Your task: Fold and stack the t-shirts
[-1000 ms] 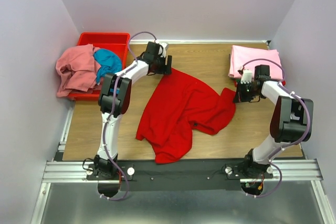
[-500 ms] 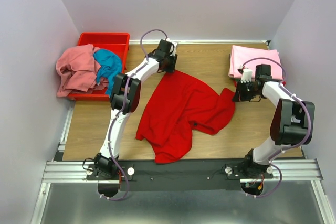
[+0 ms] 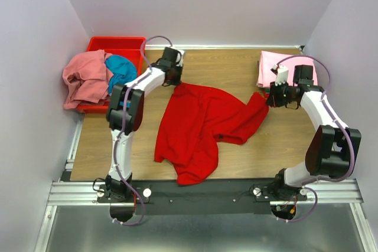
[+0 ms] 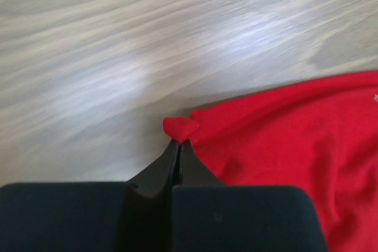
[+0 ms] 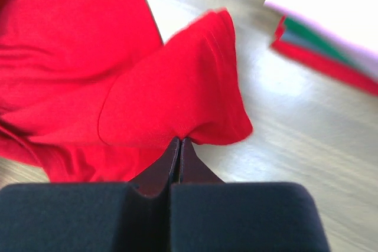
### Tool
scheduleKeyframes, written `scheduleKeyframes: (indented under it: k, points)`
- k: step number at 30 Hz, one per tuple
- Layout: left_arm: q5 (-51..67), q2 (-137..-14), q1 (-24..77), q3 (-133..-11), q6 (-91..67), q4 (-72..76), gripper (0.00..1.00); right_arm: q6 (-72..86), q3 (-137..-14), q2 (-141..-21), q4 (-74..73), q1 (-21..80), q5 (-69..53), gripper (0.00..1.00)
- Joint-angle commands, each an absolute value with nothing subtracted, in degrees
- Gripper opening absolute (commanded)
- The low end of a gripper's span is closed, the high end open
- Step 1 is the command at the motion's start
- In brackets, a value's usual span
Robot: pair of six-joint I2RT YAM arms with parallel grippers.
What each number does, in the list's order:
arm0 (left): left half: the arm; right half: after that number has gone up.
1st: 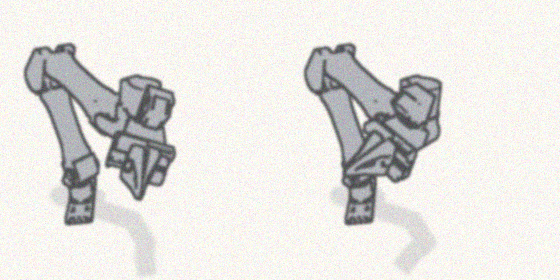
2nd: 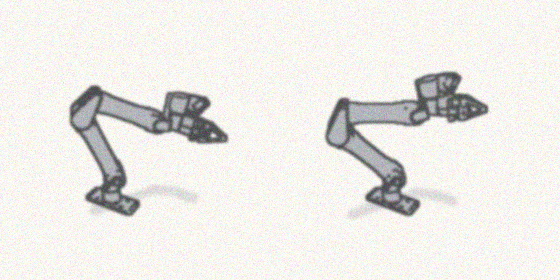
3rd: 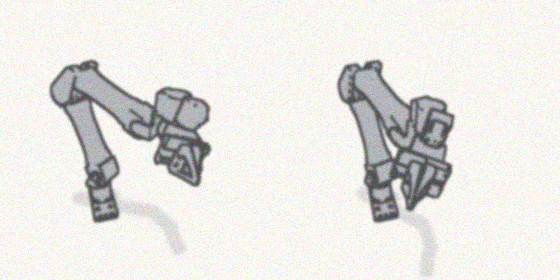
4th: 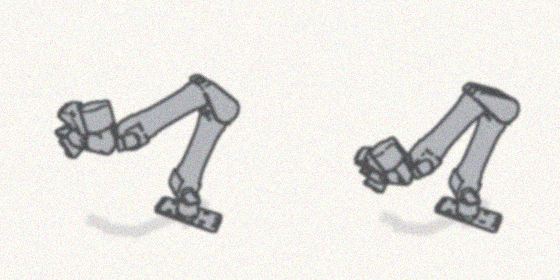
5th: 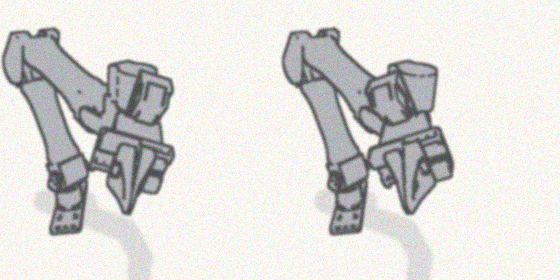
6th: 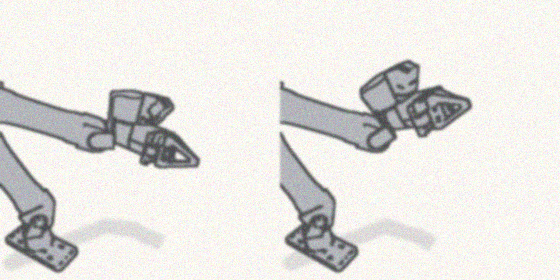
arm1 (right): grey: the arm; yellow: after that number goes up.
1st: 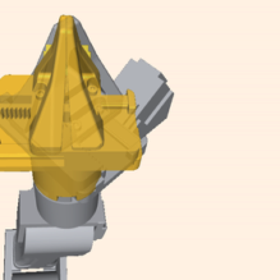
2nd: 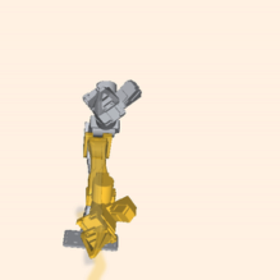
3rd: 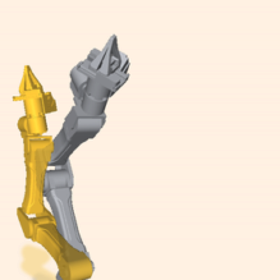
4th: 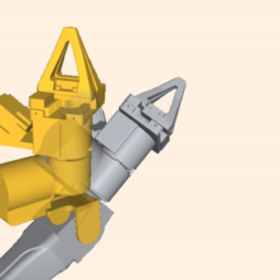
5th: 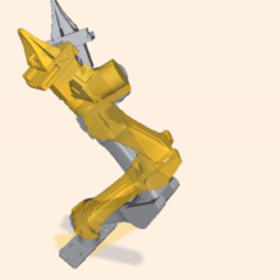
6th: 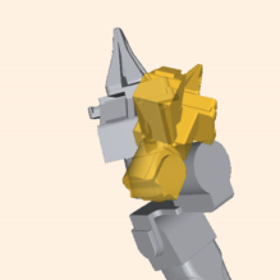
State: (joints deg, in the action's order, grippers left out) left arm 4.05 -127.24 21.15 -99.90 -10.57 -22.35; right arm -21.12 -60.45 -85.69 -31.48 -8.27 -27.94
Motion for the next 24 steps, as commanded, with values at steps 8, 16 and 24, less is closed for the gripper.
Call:
scheduleKeyframes:
  k: [8, 16, 24]
  points:
    - [4.1, -108.8, 13.9, -87.9, -11.8, -16.3, 0.0, -28.0, -79.9, -91.9, -35.6, -6.0, -26.7, 0.02]
    - [1.8, -109.6, 12.7, -91.7, -11.1, -17.8, 0.0, -31.0, -95.1, -101.2, -34.1, -0.1, -20.0, 0.02]
    - [0.4, -115.0, 10.8, -99.7, -10.6, -19.7, 0.0, -32.1, -111.4, -114.7, -31.9, 6.1, -11.0, 0.03]
